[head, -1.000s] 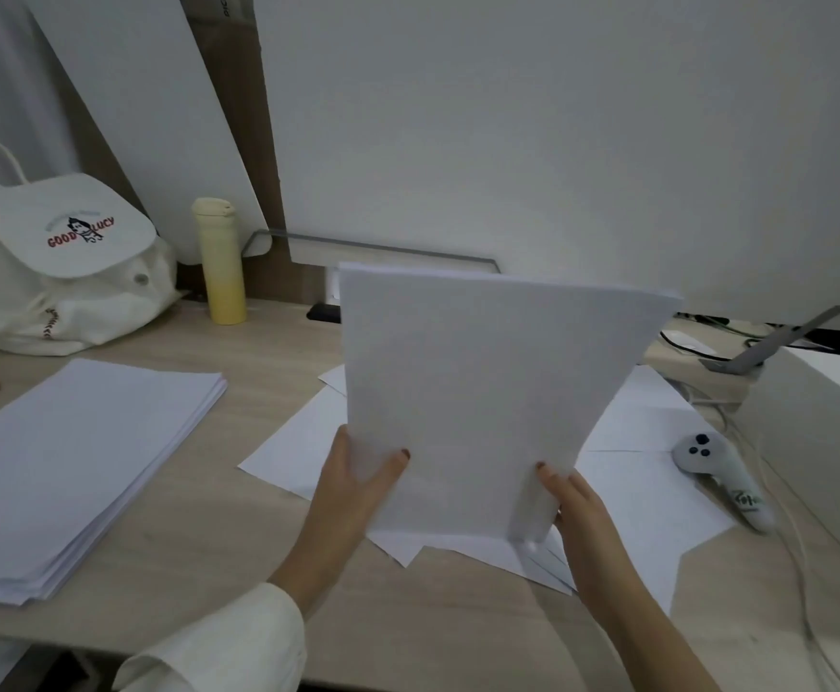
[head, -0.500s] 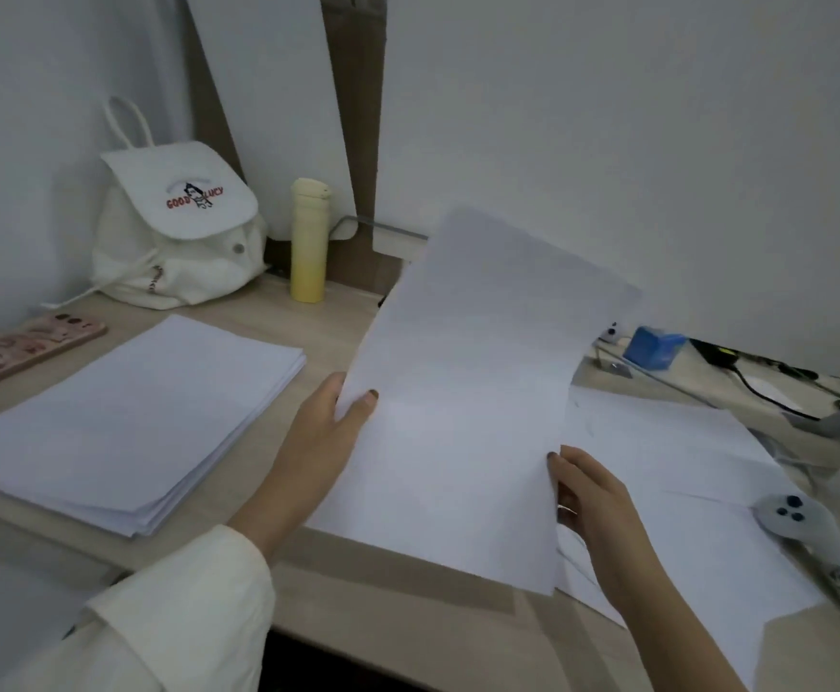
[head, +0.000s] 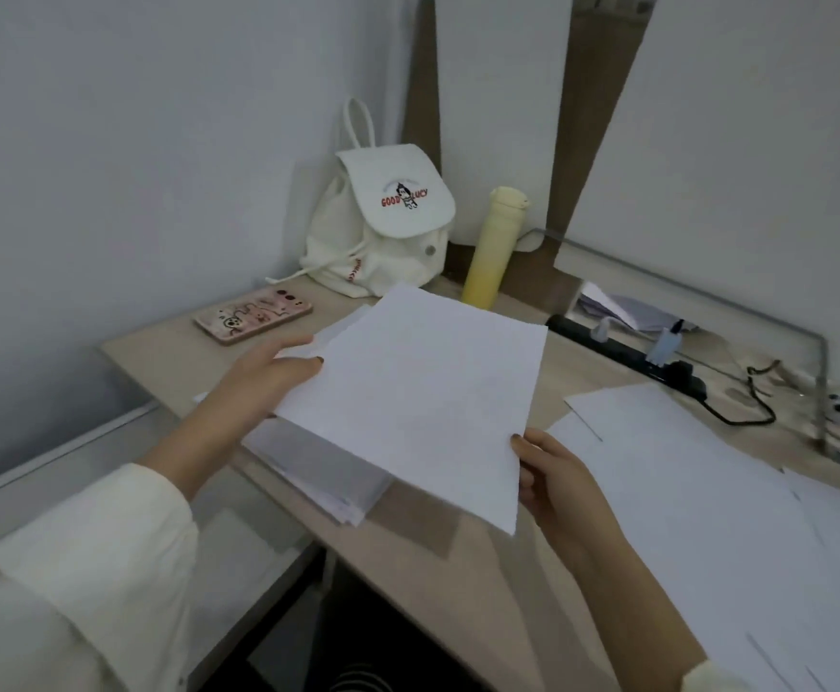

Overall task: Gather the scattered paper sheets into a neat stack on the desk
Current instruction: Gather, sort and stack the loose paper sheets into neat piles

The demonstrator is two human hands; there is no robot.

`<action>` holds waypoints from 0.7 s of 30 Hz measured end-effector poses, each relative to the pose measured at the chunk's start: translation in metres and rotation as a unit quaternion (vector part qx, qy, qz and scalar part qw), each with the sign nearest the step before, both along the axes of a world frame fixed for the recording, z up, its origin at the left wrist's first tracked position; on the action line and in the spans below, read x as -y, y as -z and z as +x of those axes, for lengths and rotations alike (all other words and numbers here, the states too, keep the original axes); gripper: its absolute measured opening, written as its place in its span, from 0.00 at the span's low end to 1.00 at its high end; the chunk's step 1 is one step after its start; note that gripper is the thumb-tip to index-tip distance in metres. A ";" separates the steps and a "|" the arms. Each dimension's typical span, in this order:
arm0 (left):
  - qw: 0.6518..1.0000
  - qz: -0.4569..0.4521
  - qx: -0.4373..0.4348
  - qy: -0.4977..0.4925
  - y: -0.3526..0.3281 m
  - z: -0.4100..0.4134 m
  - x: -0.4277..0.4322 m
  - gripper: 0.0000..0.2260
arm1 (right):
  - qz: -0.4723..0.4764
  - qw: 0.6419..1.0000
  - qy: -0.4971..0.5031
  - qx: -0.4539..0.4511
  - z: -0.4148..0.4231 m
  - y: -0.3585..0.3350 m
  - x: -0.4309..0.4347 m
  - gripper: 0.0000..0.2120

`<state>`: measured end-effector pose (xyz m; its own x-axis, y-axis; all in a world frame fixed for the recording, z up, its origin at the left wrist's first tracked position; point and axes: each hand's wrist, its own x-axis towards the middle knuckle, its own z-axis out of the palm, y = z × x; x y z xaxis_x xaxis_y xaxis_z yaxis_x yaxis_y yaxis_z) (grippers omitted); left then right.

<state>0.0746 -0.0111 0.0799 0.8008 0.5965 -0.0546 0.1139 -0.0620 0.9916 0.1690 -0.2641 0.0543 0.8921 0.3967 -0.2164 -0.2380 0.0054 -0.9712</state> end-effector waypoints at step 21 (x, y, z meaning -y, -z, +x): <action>0.971 0.212 -0.105 -0.046 0.092 -0.028 -0.080 0.18 | -0.123 0.992 -0.030 -0.027 -0.003 0.030 -0.104 0.05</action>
